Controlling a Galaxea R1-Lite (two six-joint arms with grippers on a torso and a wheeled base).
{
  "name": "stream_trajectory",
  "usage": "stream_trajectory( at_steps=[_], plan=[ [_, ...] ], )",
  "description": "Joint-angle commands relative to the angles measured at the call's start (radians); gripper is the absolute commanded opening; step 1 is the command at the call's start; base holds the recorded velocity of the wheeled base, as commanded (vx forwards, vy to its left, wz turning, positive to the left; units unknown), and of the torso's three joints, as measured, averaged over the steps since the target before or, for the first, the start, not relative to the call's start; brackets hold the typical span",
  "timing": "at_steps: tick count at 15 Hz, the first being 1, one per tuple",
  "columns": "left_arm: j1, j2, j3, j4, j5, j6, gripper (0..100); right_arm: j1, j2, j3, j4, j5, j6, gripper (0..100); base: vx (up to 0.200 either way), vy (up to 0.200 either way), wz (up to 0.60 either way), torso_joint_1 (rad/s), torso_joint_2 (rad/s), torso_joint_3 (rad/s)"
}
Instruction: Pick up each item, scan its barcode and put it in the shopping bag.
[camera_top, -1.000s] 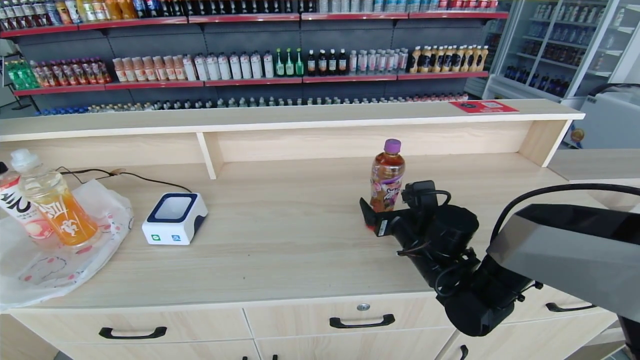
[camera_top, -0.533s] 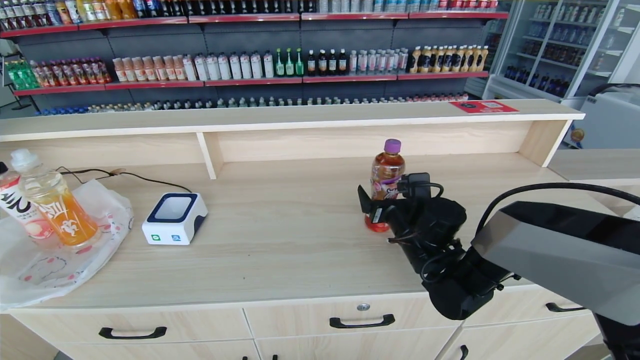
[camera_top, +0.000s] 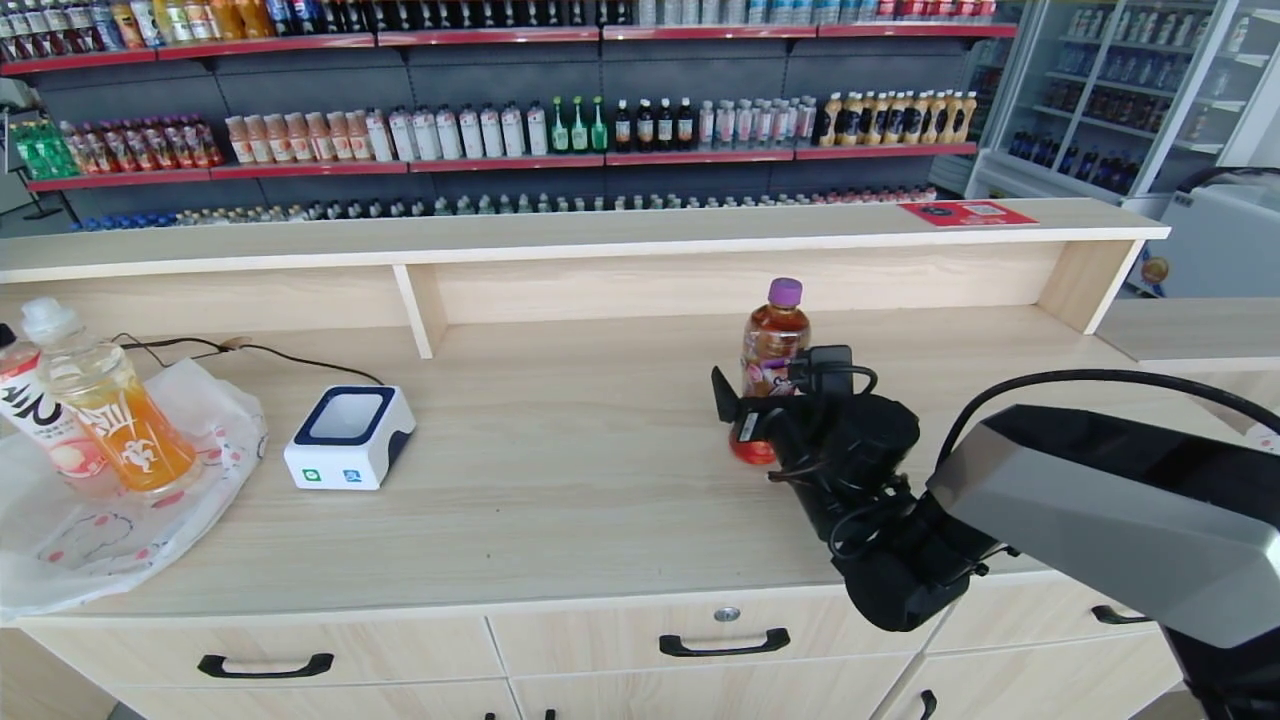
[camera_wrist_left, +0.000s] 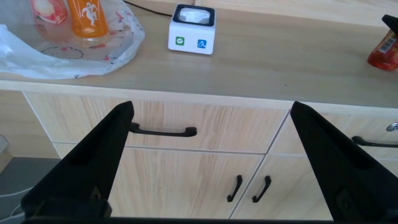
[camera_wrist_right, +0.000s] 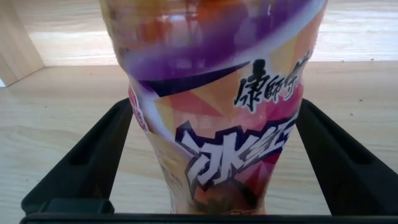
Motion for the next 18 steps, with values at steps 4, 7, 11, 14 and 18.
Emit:
stream_trajectory(
  at_steps=[4, 7, 11, 14, 18],
  plan=[
    [0.001, 0.002, 0.0, 0.0, 0.0, 0.0, 100, 0.002, 0.013, -0.024, -0.001, -0.015, 0.0, 100, 0.0, 0.0, 0.0, 0.0, 0.0, 0.0],
    [0.001, 0.002, 0.0, 0.0, 0.0, 0.0, 100, 0.001, 0.013, -0.024, -0.001, -0.015, 0.0, 0, 0.0, 0.0, 0.0, 0.0, 0.0, 0.0],
    [0.001, 0.002, 0.0, 0.0, 0.0, 0.0, 100, 0.001, 0.011, -0.028, -0.001, -0.042, 0.013, 0, 0.0, 0.0, 0.0, 0.0, 0.0, 0.0],
    [0.001, 0.002, 0.0, 0.0, 0.0, 0.0, 100, 0.001, 0.008, -0.051, -0.001, -0.042, 0.014, 0, 0.0, 0.0, 0.0, 0.0, 0.0, 0.0],
    [0.001, 0.002, 0.0, 0.0, 0.0, 0.0, 100, 0.001, 0.0, -0.045, -0.001, -0.041, 0.022, 0, 0.0, 0.0, 0.0, 0.0, 0.0, 0.0]
  ],
)
